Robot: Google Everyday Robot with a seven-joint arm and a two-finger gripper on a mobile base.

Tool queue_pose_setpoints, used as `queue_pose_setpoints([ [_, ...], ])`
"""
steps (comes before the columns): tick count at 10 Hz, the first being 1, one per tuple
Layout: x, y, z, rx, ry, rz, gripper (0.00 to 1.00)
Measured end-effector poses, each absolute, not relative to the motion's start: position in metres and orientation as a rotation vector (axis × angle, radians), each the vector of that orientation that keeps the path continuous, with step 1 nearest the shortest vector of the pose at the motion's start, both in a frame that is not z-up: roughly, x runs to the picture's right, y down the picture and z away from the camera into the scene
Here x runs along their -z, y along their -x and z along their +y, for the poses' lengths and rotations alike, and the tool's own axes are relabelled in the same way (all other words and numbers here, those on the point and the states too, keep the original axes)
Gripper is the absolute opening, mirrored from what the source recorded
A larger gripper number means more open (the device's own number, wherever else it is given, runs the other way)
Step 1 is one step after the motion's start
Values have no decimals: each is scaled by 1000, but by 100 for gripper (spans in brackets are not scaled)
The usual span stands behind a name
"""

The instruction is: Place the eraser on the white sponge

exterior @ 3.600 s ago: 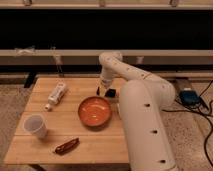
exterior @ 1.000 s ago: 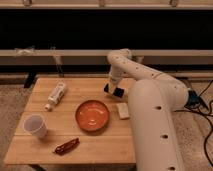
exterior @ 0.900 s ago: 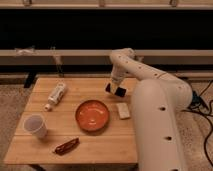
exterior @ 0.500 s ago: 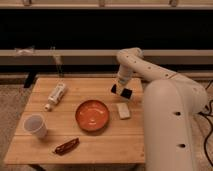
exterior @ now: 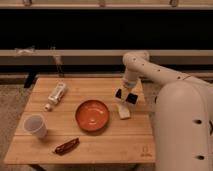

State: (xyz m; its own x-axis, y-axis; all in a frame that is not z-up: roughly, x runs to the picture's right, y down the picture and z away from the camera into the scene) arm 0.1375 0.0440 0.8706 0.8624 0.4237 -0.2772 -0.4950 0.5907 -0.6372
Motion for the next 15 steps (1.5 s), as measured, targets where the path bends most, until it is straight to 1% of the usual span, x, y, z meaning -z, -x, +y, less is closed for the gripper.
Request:
queue_pose_setpoints([
  [4, -853, -126, 77, -491, 821, 90, 0],
  [7, -848, -117, 92, -453, 841, 73, 0],
  [8, -848, -115, 95, -445, 845, 72, 2],
  [9, -848, -115, 97, -442, 847, 74, 9],
  [10, -851, -113, 100, -440, 852, 77, 18],
  [15, -862, -106, 108, -434, 862, 85, 69],
])
